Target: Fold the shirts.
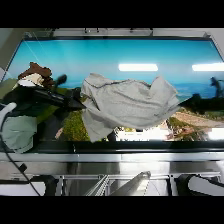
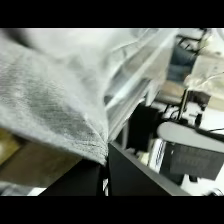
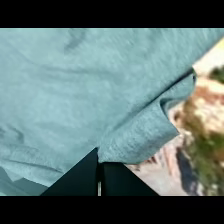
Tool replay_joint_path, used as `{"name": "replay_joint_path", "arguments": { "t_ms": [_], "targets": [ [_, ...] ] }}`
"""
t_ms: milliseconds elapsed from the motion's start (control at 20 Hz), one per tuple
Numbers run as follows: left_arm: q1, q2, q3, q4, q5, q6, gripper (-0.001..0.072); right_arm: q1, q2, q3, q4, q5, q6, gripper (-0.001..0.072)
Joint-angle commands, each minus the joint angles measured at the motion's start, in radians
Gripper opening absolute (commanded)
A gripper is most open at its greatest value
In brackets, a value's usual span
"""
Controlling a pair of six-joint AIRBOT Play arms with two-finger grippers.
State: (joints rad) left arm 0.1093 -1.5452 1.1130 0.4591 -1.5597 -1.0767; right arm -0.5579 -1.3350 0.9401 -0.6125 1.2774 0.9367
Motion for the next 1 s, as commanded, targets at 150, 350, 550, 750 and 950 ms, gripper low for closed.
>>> {"name": "replay_joint_path", "arguments": {
  "t_ms": [150,350,550,750,950],
  "targets": [
    [0.251,0.51,0.042,-0.507,-0.05,0.104,0.0018,-0.19,0.507,0.153,0.544,0.067,-0.125,0.0016],
    [0.495,0.705,0.365,-0.565,-0.034,0.053,0.0021,-0.24,0.728,0.296,0.67,-0.127,-0.208,0.0016],
    [0.72,0.689,0.701,-0.568,-0.035,-0.054,0.0022,-0.238,0.803,0.472,0.632,-0.28,-0.279,0.0016],
    [0.612,0.553,0.886,-0.528,-0.099,-0.124,0.0021,-0.238,0.795,0.537,0.46,-0.267,-0.238,0.0016],
    [0.426,0.43,0.943,-0.243,-0.113,-0.156,0.0022,-0.238,0.726,0.459,0.458,-0.134,-0.203,0.0016]
  ]
}}
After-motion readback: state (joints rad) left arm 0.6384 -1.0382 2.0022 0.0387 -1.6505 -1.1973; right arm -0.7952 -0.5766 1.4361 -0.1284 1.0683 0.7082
